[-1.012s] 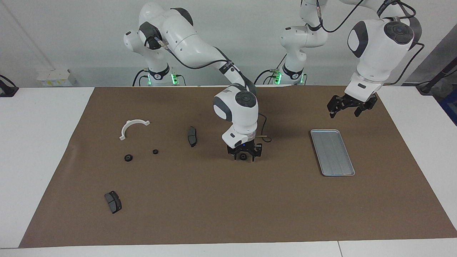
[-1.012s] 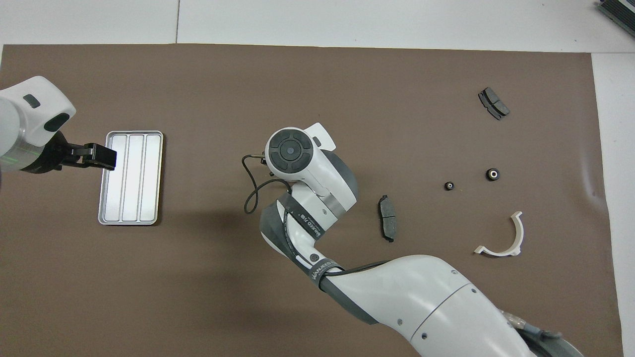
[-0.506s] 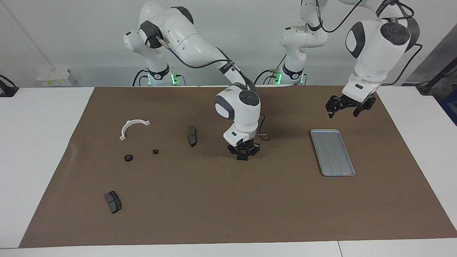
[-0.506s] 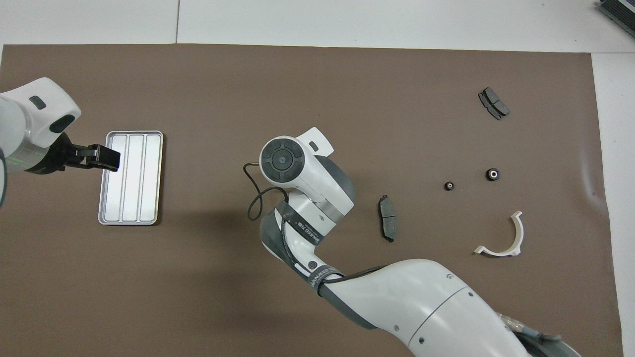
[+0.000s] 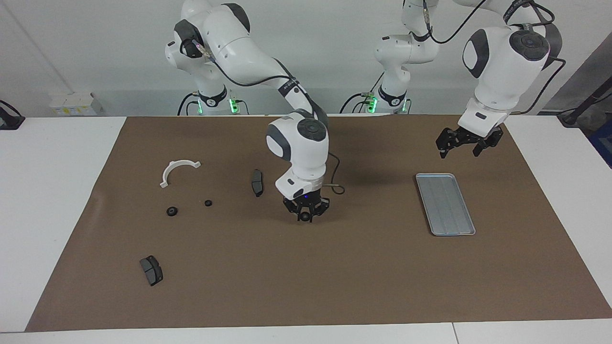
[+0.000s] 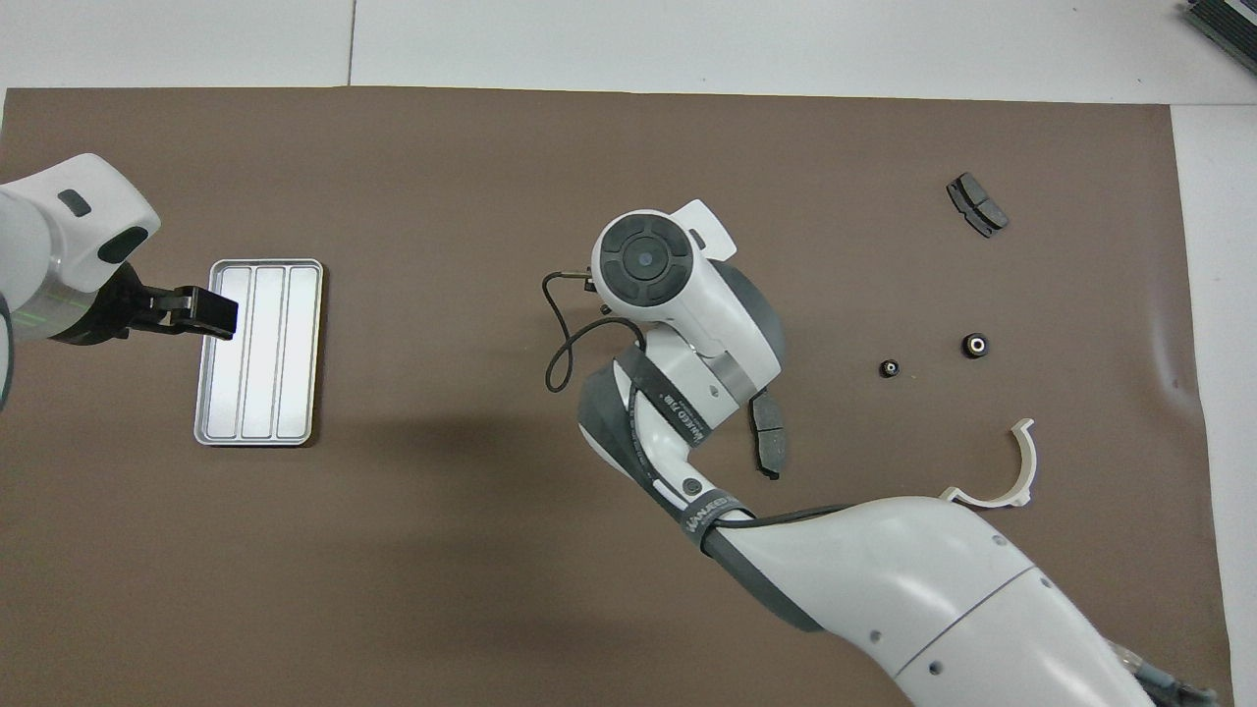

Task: Place bearing gear from tray to pile
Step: 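Carry the ring to the other rings and release it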

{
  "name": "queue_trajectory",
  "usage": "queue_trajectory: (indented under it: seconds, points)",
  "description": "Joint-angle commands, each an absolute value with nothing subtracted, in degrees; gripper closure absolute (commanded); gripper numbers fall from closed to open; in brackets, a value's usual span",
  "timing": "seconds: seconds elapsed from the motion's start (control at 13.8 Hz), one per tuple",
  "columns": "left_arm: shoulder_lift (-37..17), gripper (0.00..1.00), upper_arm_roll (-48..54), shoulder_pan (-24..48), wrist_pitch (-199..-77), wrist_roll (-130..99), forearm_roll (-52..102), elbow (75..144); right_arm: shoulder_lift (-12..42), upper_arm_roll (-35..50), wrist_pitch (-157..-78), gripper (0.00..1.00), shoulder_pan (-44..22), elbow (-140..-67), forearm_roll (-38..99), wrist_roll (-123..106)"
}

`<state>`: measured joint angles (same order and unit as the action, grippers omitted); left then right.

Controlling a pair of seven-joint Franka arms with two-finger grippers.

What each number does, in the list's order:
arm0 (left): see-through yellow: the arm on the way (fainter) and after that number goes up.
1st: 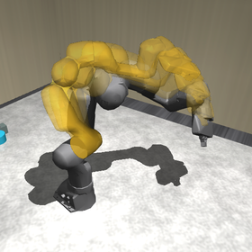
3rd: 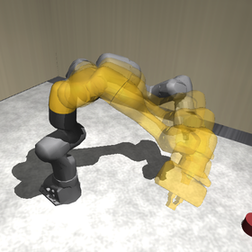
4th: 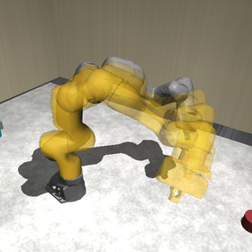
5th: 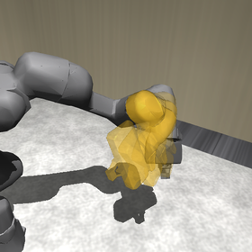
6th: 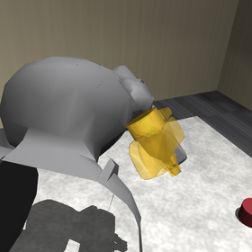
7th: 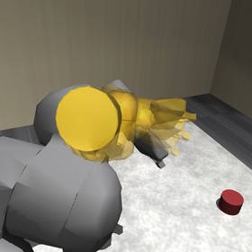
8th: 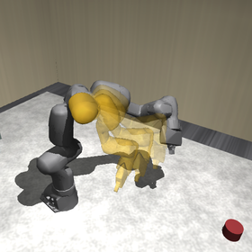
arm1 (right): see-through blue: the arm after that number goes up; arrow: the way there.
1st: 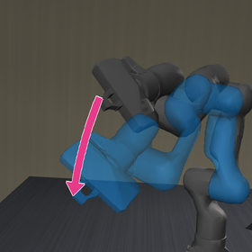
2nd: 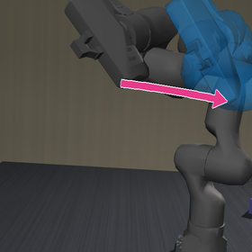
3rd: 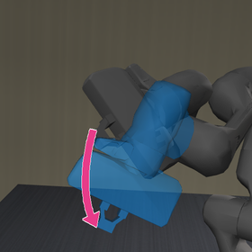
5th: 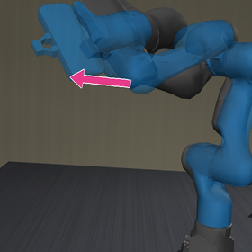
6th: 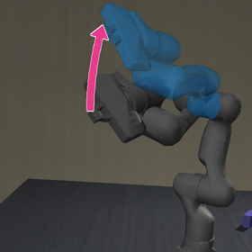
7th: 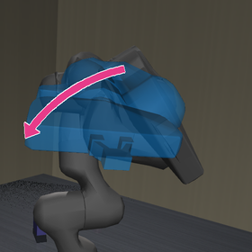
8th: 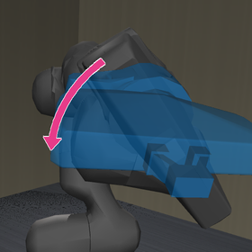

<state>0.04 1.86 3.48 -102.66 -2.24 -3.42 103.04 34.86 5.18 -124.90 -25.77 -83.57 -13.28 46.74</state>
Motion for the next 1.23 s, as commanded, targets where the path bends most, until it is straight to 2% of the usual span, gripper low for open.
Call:
queue_trajectory:
  seconds: [0.0, 0.14, 0.51, 0.79, 0.87, 0.94, 1.01, 1.08, 1.16]
  points:
    - [1.58, 0.0, 1.49, 4.22, -103.71, -3.34, -4.92, 104.94, 25.42, 5.98, -126.73, 1.0, -19.89, -96.12, -13.62, 41.25]
    - [1.58, 0.0, 1.49, 4.13, -103.8, -3.34, -4.92, 104.77, 23.91, 6.15, -128.84, 1.0, -14.61, -98.87, -12.93, 35.36]
    - [1.58, 0.0, 1.49, 4.13, -103.88, -3.25, -4.92, 104.94, 24.34, 6.06, -134.2, 1.0, -3.45, -102.38, -3.88, 15.67]
    - [1.58, 0.0, 1.49, 4.13, -103.88, -3.25, -4.92, 104.94, 25.48, 6.06, -136.84, 1.0, 1.05, -103.89, -3.34, 10.03]
    - [1.58, 0.0, 1.49, 4.13, -104.23, -3.34, -4.92, 104.85, 25.66, 6.06, -136.85, 0.95, 1.66, -103.89, -3.34, 9.24]
    - [1.5, 0.0, 1.49, 4.13, -104.33, -3.34, -4.83, 104.77, 25.93, 6.06, -136.93, 0.87, 2.28, -103.89, -3.34, 8.45]
    - [1.58, 0.0, 1.49, 4.13, -104.33, -3.34, -4.83, 104.77, 26.28, 6.06, -137.02, 0.63, 2.72, -103.89, -3.34, 7.83]
    - [1.58, 0.0, 1.49, 4.13, -104.33, -3.34, -4.83, 104.77, 26.71, 5.98, -137.72, 0.19, 3.07, -103.89, -3.34, 7.91]
    - [1.5, 0.0, 1.49, 4.13, -104.41, -3.34, -4.83, 104.77, 26.63, 5.98, -138.07, 0.0, 3.51, -103.8, -3.34, 7.91]
